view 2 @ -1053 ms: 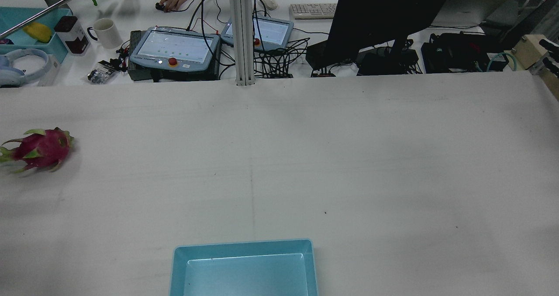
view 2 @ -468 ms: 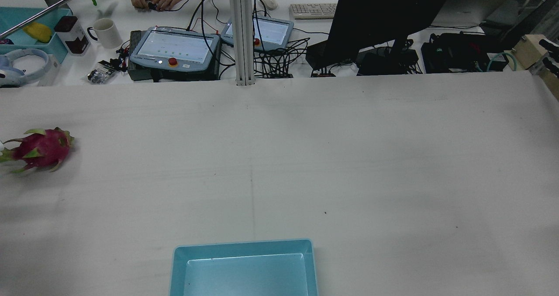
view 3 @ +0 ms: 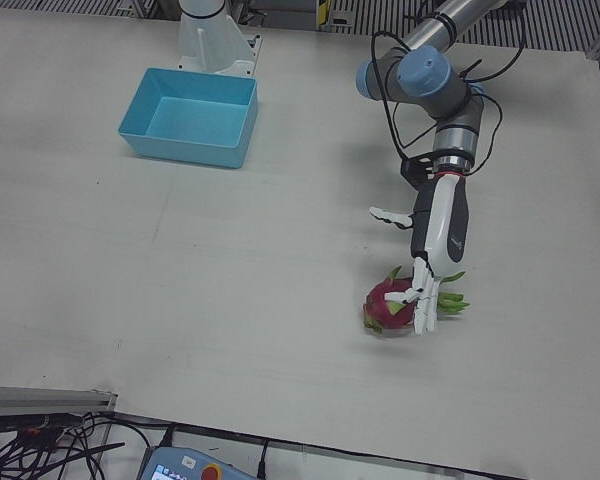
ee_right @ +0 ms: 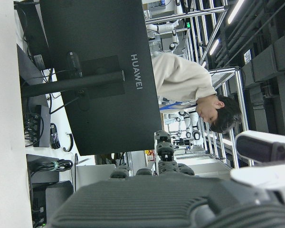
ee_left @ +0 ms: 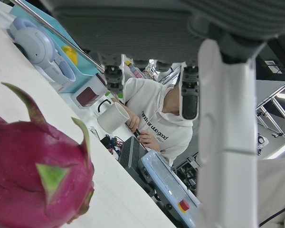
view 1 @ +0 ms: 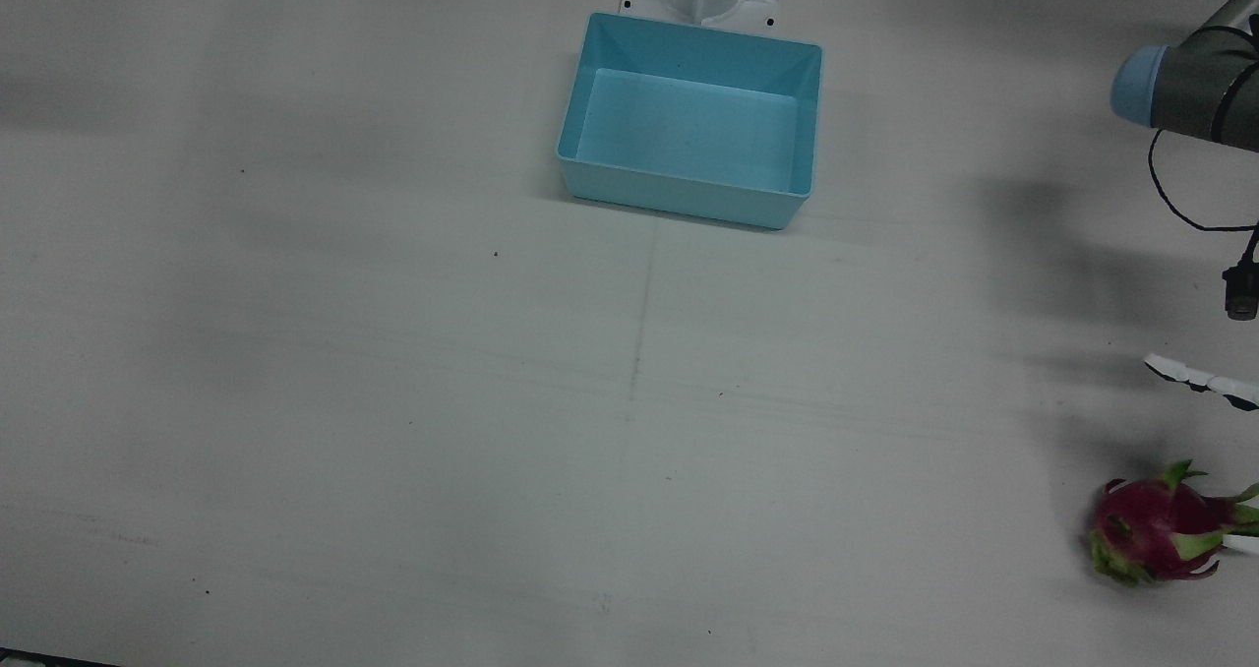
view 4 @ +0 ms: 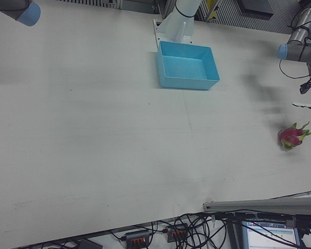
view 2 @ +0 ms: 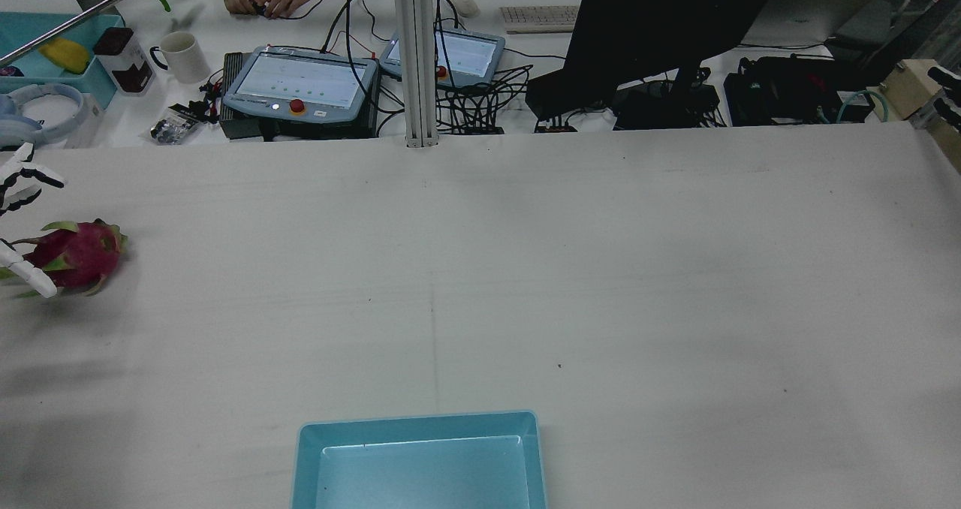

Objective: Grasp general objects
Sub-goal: 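Move the left hand down beside the pink dragon fruit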

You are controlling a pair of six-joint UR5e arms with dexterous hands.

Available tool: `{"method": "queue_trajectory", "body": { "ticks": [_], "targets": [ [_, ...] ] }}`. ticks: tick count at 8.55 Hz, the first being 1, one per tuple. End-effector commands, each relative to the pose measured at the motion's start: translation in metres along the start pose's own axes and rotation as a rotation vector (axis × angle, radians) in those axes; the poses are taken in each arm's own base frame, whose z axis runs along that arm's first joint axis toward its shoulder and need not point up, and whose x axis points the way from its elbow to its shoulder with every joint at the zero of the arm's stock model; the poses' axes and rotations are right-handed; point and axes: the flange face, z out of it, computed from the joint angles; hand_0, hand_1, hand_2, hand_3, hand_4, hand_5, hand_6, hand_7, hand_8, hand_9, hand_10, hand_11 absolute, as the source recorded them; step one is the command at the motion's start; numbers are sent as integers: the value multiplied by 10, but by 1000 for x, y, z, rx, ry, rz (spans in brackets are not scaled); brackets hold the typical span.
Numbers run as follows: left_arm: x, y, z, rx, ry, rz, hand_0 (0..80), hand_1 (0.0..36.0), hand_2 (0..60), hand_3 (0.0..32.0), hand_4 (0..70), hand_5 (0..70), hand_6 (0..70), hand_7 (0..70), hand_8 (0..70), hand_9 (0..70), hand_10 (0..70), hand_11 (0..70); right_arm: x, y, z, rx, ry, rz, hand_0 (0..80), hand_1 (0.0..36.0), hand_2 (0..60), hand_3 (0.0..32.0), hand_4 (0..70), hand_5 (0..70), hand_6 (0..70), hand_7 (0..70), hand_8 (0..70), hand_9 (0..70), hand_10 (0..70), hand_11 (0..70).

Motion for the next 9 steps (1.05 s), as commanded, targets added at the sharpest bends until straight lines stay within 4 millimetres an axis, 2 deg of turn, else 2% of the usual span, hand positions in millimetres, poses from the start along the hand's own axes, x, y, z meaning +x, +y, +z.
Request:
{"method": "queue_trajectory", "body": {
  "ticks": [1,2,3,4,6,7,8,9],
  "targets": [
    [-10,-13,1,69,28,34,580,233,25,22,29,5,0,10,0,0,0,22,0,0,0,0,0,0,0,0,0,0,0,0,0,0,0,0,0,0],
    [-14,-22,1,92,16,50,584,242,43,30,24,0,0,0,0,0,0,17,0,0,0,0,0,0,0,0,0,0,0,0,0,0,0,0,0,0],
    [-29,-35,11,112,4,52,594,248,36,52,13,0,0,0,0,0,0,5,0,0,0,0,1,0,0,0,0,0,0,0,0,0,0,0,0,0],
    [-34,-37,13,114,-2,58,607,258,37,60,10,0,0,0,0,0,0,6,0,0,0,0,0,0,0,0,0,0,0,0,0,0,0,0,0,0],
    [-45,-33,30,126,-17,79,624,269,34,56,15,0,0,0,0,0,0,9,0,0,0,0,0,0,0,0,0,0,0,0,0,0,0,0,0,0],
    [-44,-29,31,133,-25,85,630,272,35,42,25,0,0,0,0,0,0,8,1,0,0,0,1,0,0,0,0,0,0,0,0,0,0,0,0,0],
    [-42,-17,40,132,-28,86,627,259,6,48,23,0,0,2,0,0,0,23,1,0,0,0,3,0,0,0,0,0,0,0,0,0,0,0,0,0],
    [-45,-11,51,140,-35,92,647,271,8,56,24,1,0,7,0,0,0,24,1,0,0,0,3,0,0,0,0,0,0,0,0,0,0,0,0,0]
  ]
}}
